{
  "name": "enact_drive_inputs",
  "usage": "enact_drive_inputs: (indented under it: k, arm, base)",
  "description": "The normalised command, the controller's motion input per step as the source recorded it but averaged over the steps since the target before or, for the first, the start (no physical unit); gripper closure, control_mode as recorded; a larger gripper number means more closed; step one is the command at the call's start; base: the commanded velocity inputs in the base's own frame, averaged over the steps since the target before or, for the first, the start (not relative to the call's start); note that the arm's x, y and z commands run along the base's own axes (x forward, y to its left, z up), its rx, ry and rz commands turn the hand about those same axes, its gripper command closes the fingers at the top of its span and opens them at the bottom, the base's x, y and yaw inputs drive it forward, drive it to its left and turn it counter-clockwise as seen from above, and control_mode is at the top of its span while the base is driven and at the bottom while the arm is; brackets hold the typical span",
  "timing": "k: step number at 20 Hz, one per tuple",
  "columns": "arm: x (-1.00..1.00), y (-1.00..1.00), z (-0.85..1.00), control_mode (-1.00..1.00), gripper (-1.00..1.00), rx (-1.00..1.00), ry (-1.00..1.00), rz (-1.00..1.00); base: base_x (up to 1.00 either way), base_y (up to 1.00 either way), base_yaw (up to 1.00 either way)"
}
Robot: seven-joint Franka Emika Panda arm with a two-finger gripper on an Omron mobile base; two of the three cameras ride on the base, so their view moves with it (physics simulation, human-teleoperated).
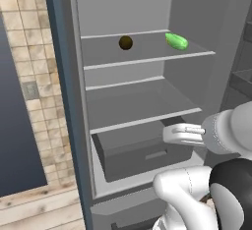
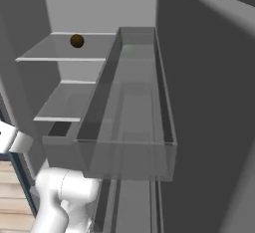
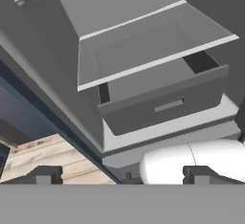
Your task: Gather the corn and avocado from the fridge and place them on a tray on the dining counter. Then gather the chicken drumsticks from the fridge and place them on the other tray.
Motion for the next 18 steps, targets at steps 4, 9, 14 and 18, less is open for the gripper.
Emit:
enact_drive_inputs:
  k: [4, 9, 14, 18]
  arm:
    - [0.0, -0.05, 0.07, -1.0, -1.0, 0.0, -0.05, -0.01]
    - [-0.08, -0.38, 0.72, -1.0, -1.0, -0.05, -0.13, -0.07]
    - [0.13, -0.2, 0.96, -1.0, -1.0, -0.1, -0.05, -0.12]
    - [0.48, -0.04, 0.59, -1.0, -1.0, -0.1, 0.04, -0.14]
  base:
    - [0.13, -0.03, 0.03]
    - [0.0, 0.0, 0.0]
    - [0.0, 0.0, 0.0]
    - [0.0, 0.0, 0.0]
